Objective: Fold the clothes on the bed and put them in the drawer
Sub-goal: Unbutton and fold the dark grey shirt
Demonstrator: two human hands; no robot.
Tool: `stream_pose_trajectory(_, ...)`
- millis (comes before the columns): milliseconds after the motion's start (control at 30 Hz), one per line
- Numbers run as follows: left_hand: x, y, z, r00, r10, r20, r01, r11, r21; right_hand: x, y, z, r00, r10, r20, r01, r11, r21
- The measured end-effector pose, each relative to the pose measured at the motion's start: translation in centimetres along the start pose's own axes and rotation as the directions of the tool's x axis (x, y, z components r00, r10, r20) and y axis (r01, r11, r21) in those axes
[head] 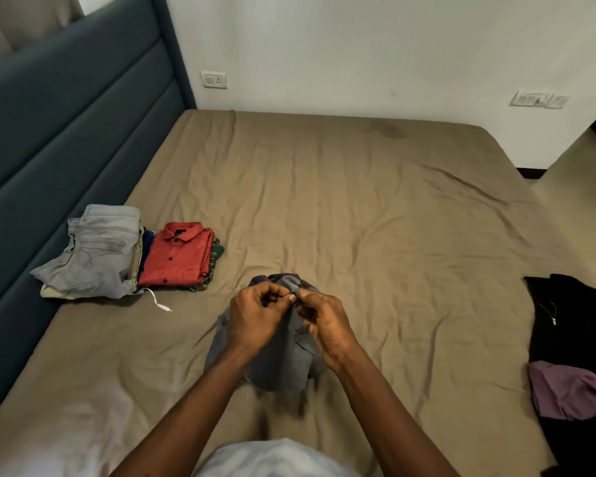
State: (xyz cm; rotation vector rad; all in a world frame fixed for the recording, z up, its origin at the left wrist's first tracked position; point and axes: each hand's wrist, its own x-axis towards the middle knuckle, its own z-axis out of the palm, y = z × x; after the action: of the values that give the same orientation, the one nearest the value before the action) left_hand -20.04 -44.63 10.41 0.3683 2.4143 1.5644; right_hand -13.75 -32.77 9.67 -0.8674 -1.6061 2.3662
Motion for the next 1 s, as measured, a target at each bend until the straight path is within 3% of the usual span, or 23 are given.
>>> stream_pose_trajectory(67, 0.2, 0.2, -0.2, 0.999, -0.054, -0.004, 0.054, 0.994, -0.097, -0.3, 0.2, -0.3, 0.998, -0.044, 0.043, 0.048, 0.995, -0.085)
stream_pose_trajectory(133, 0.5, 1.1, -0.4, 0.979, -0.201, -0.005, 0.184, 0.904, -0.385, -0.5, 0.9, -1.1, 0.998, -0.059, 0.002, 0.057, 0.958, -0.281)
stream_pose_trajectory(233, 1.7, 2.3, -1.7, 0.954, -0.298, -0.004, 0.227, 0.734, -0.64, -0.4, 2.1, -2.9, 0.996, -0.085, -0.019, 0.047, 0.713, -0.699)
stream_pose_trajectory(367, 3.6, 3.0, -3.6, 0.962, -0.271, -0.008, 0.196, 0.714, -0.672, -0.1, 1.9, -3.9, 0.999, -0.046, 0.012, 0.039, 0.626, -0.779)
stream_pose_trajectory(467, 4.8, 4.2, -4.4, 0.966, -0.252, -0.049, 0.161, 0.743, -0.65, 0.4, 0.6, -3.8, 0.985, 0.112, 0.134, 0.013, 0.717, -0.697)
stream_pose_trajectory(567, 6.0, 4.8, -5.1, 0.972, -0.217, -0.086, 0.14, 0.837, -0.529, 0.5, -0.3, -3.3, 0.944, 0.227, 0.238, -0.079, 0.858, -0.507)
stream_pose_trajectory(667, 5.6, 4.3, -6.0, 0.994, -0.07, -0.086, 0.068, 0.997, -0.021, 0.3, -0.7, -2.2, 0.953, 0.219, 0.209, -0.178, 0.964, -0.198)
stream_pose_trajectory(767, 2.9, 3.2, -6.0, 0.996, 0.015, 0.091, -0.044, 0.945, 0.323, 0.1, -0.3, -0.9, 0.955, 0.244, 0.167, -0.254, 0.966, 0.045)
stream_pose_trajectory(867, -0.2, 2.1, -4.7, 0.989, 0.028, 0.146, -0.083, 0.917, 0.391, 0.0, 0.9, -0.1, 0.973, 0.218, 0.079, -0.221, 0.975, 0.031)
stream_pose_trajectory(1000, -2.1, 0.7, -3.3, 0.999, -0.029, 0.028, 0.021, 0.965, 0.261, -0.4, 2.4, 0.0, 0.992, 0.123, -0.036, -0.126, 0.987, -0.1)
